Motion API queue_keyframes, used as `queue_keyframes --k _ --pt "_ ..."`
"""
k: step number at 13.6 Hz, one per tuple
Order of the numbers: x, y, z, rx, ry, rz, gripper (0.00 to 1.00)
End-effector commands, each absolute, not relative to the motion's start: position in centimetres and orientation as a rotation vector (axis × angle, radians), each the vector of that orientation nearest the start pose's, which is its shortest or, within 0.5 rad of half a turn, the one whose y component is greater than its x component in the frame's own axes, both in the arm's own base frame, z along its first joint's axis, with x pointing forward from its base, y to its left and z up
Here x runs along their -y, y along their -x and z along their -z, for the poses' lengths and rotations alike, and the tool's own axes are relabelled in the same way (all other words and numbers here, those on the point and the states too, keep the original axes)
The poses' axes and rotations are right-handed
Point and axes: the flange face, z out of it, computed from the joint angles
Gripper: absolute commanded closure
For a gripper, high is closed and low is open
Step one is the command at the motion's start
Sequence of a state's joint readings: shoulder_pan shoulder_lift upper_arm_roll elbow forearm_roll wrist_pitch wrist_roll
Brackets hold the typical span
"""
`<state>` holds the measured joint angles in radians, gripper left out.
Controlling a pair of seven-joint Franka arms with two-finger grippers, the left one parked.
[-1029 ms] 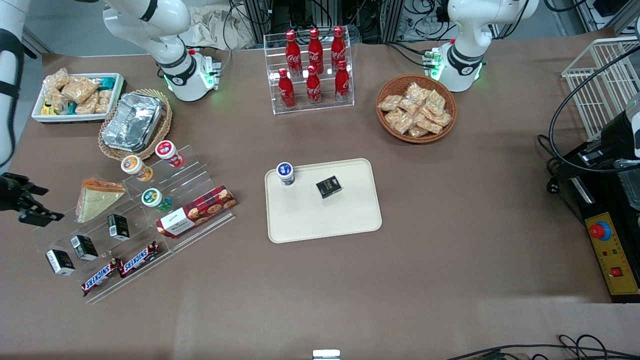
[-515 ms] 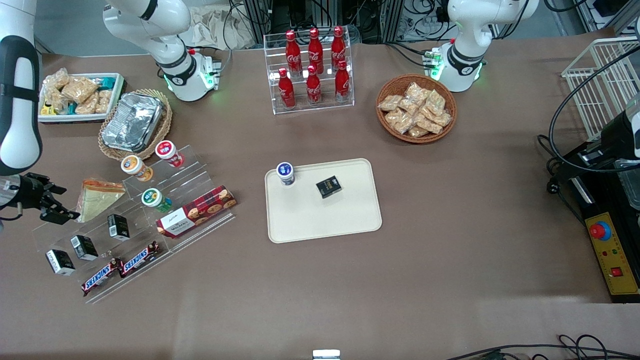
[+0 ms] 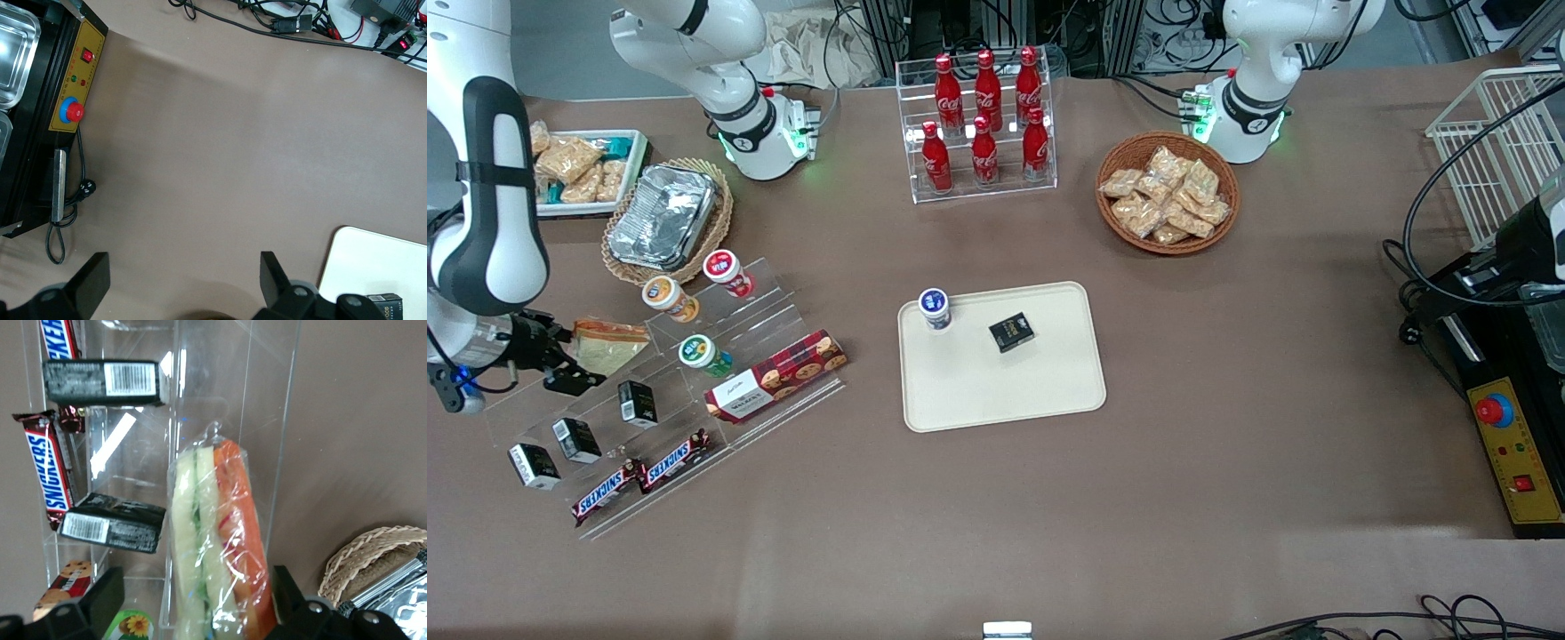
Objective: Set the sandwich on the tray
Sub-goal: 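Lower the right gripper and close it on the wrapped sandwich, then lift the sandwich up out of the acrylic rack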
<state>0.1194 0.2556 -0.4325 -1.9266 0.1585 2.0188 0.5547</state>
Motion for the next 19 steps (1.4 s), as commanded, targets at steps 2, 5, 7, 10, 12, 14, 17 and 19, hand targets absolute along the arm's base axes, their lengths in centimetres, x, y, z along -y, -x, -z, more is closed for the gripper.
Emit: queue_keyframes --k 2,5,7,10,12,14,17,19 --pt "16.3 -56.4 -35.5 -1.409 2.778 -0.212 0.31" --pt "16.4 -56.0 -34.6 -1.359 2.803 -0.243 0.74" --pt "16.3 -56.0 -34.2 -1.357 2.808 -0.253 1.00" --pt "15.8 -56.8 -35.5 -1.305 2.855 -0.211 1.00" --pt "16.0 -58.2 -38.9 -1.175 2.916 -0.102 1.00" --pt "17.0 -59.1 -42.7 -0.997 3.015 -0.013 1.00" --pt "16.6 -60.0 -47.4 -0.629 3.103 0.053 1.00" --pt "14.2 -60.9 -49.4 -0.436 3.125 0.065 1.00"
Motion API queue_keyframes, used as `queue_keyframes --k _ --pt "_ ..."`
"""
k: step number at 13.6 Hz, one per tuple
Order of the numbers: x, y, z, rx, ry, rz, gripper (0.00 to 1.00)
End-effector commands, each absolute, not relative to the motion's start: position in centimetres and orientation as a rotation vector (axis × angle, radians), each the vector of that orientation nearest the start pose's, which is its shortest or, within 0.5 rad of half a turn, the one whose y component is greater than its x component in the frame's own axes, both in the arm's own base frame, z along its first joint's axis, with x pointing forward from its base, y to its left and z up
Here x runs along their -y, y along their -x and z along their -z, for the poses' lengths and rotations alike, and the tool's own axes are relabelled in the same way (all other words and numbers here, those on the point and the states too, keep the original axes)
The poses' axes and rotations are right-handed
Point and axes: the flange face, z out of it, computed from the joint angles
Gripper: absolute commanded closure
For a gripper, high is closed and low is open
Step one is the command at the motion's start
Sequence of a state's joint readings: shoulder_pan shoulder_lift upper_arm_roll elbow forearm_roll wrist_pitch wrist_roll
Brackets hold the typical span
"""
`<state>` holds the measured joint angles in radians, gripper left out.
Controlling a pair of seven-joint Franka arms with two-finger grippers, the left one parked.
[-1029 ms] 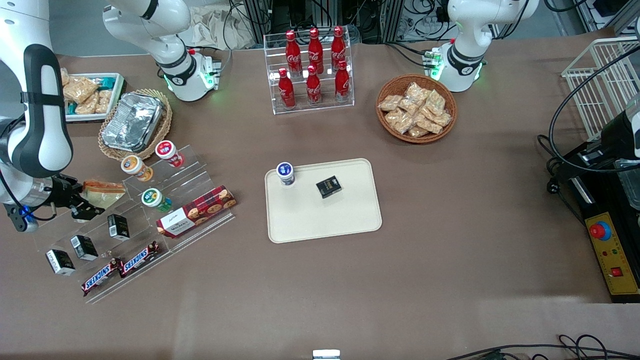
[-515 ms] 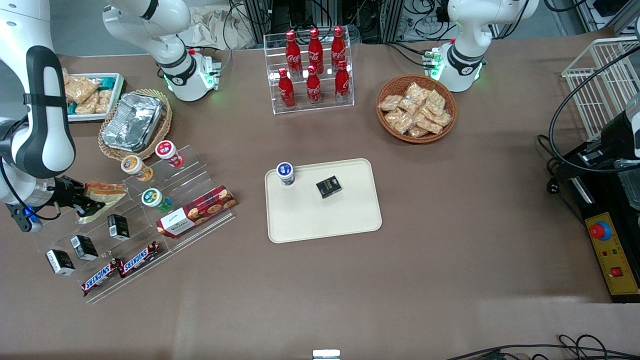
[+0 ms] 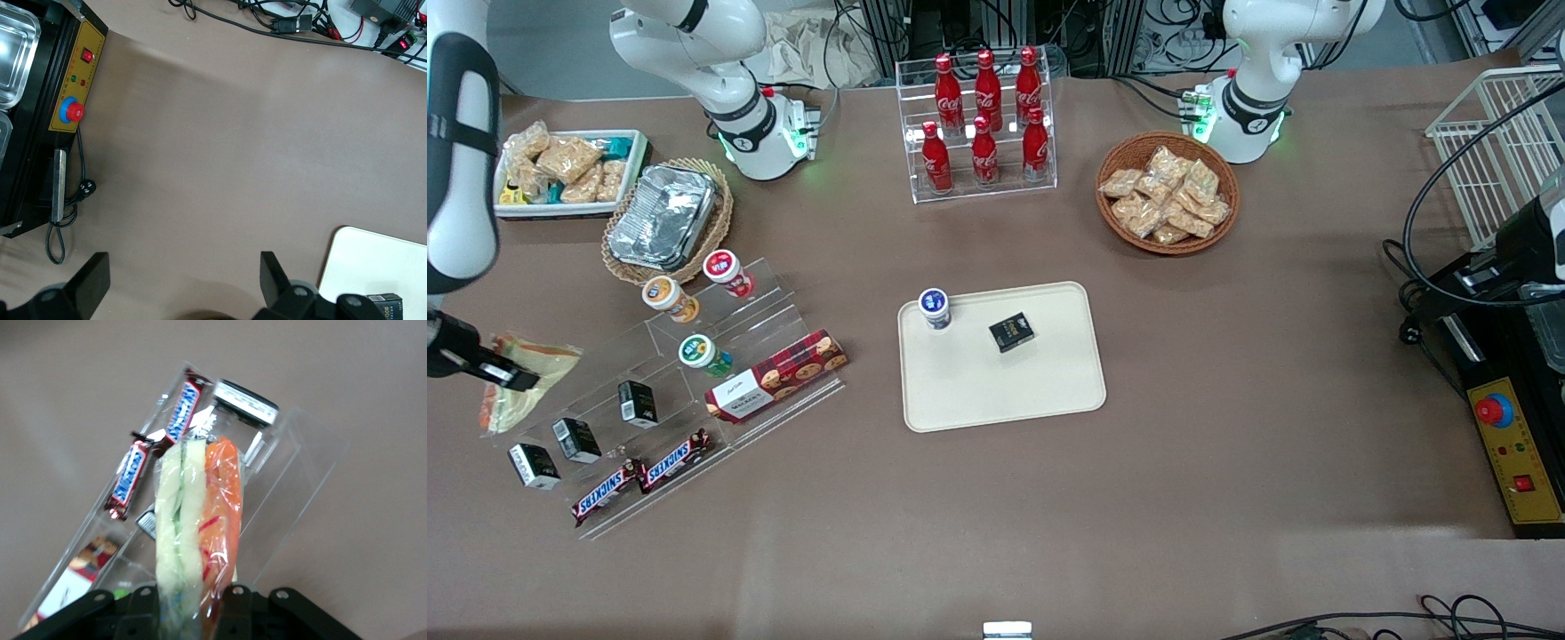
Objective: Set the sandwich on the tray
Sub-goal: 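Lift the sandwich up out of the acrylic rack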
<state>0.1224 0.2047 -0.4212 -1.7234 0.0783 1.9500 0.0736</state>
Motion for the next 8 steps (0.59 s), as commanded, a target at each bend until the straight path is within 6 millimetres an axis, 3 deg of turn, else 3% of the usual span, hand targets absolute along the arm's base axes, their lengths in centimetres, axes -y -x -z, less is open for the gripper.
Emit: queue_keyframes --k 1,5,8 --pt "12.2 -61.0 -49.9 -0.340 3.129 0.046 1.00" --pt "4.8 -60.8 -52.3 0.105 3.123 0.057 1.00" --pt "-3.1 -60.6 -53.6 0.323 3.098 0.088 1.00"
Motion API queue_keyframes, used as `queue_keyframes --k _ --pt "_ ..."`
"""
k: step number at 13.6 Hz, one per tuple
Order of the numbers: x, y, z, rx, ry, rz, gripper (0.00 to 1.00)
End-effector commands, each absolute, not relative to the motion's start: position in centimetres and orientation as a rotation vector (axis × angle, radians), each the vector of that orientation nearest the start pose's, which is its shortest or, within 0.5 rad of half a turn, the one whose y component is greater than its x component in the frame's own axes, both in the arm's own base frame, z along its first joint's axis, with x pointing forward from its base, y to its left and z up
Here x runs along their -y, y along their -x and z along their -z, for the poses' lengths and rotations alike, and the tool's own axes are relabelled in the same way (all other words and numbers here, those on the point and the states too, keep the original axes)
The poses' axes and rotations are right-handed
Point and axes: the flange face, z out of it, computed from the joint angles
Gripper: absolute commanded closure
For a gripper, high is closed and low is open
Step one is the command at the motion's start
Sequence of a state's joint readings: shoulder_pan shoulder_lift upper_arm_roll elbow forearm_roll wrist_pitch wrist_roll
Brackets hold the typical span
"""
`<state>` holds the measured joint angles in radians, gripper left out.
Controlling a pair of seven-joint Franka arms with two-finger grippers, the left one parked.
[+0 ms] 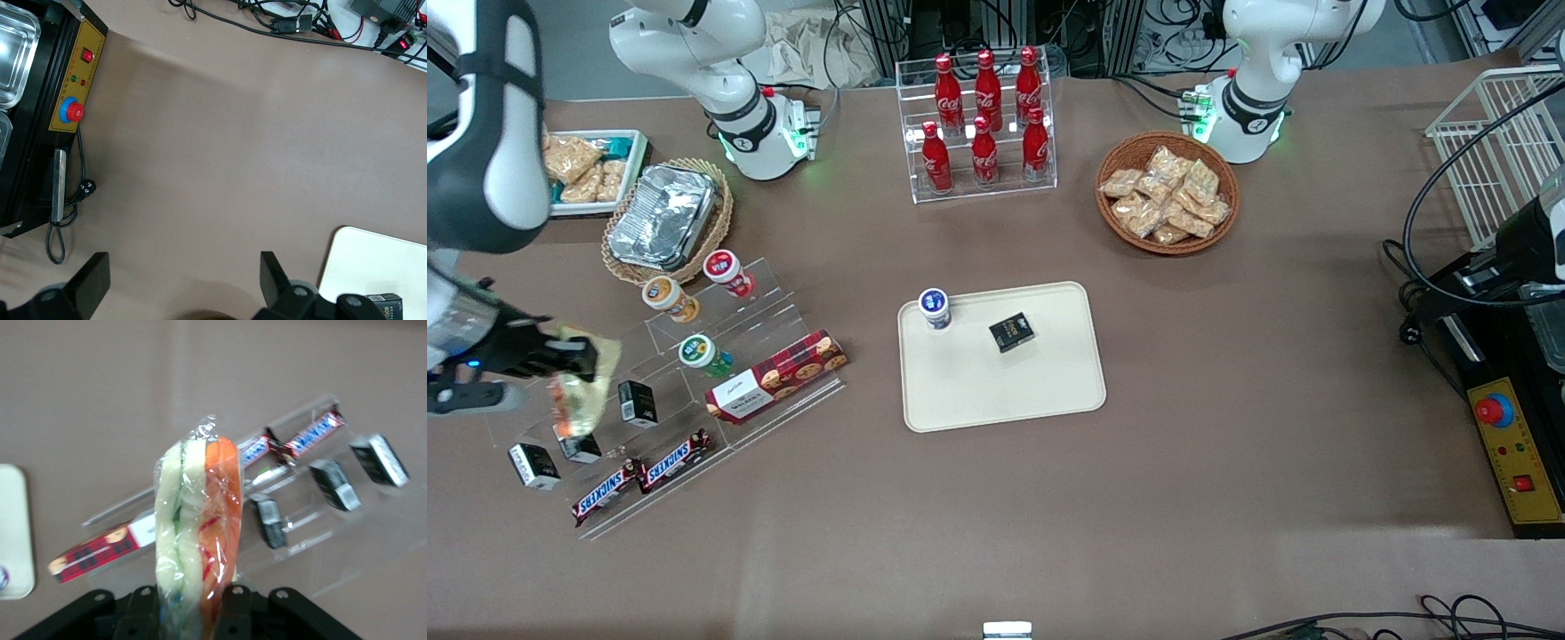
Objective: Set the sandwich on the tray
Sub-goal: 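Carry the sandwich over the cream tray and lower it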
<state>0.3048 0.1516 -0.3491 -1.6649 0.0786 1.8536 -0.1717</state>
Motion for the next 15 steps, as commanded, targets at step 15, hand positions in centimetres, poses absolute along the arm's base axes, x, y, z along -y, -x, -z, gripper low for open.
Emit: queue_keyframes --k 15 --pt "-40.8 -54.7 -40.0 1.824 2.663 0.267 1.00"
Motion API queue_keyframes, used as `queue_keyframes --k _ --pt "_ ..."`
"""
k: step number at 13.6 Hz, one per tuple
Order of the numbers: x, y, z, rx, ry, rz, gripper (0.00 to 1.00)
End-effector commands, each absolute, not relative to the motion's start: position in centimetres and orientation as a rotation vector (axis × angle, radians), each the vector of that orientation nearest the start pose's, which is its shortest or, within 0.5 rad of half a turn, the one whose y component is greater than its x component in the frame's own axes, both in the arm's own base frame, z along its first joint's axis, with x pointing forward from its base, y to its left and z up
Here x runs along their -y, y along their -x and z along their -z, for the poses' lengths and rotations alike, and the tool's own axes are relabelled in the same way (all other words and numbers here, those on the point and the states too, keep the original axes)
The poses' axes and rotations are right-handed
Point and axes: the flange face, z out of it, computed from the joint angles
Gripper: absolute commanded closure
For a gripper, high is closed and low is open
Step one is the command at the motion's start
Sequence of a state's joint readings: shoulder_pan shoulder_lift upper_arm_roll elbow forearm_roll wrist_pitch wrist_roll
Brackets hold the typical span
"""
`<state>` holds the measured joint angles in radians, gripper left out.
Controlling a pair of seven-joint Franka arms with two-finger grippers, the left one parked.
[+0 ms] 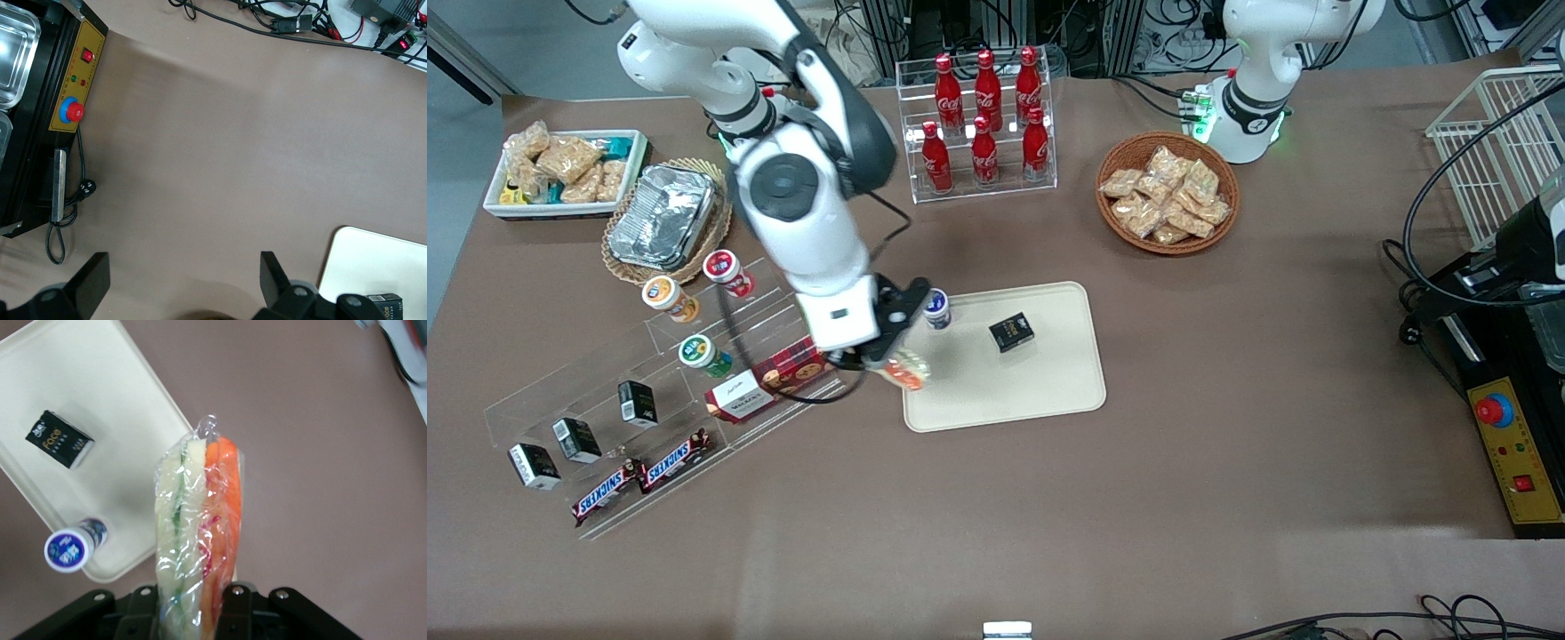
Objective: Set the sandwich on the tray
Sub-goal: 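Carry the sandwich over the cream tray and lower it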
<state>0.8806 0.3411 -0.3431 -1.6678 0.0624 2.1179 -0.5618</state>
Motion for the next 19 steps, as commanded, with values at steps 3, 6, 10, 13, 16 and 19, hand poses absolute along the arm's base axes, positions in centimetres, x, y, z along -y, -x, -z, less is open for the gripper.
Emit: queue_keyframes --k 3,6,10,13,16,19 --pt "-44.0 -54.7 -34.9 1.944 2.605 0.387 1.00" --pt "-46.1 -54.7 -31.5 2.096 2.503 0.521 1.00" --pt "-46.4 -54.5 -28.9 2.234 2.447 0.483 1.00" --pt "-46.5 -54.3 -26.7 2.344 2.425 0.445 1.00" --pt "-48.2 -52.9 -25.3 2.447 2.370 0.430 1.00" --pt "-49.3 -53.0 -24.1 2.489 2.353 0.433 1.00"
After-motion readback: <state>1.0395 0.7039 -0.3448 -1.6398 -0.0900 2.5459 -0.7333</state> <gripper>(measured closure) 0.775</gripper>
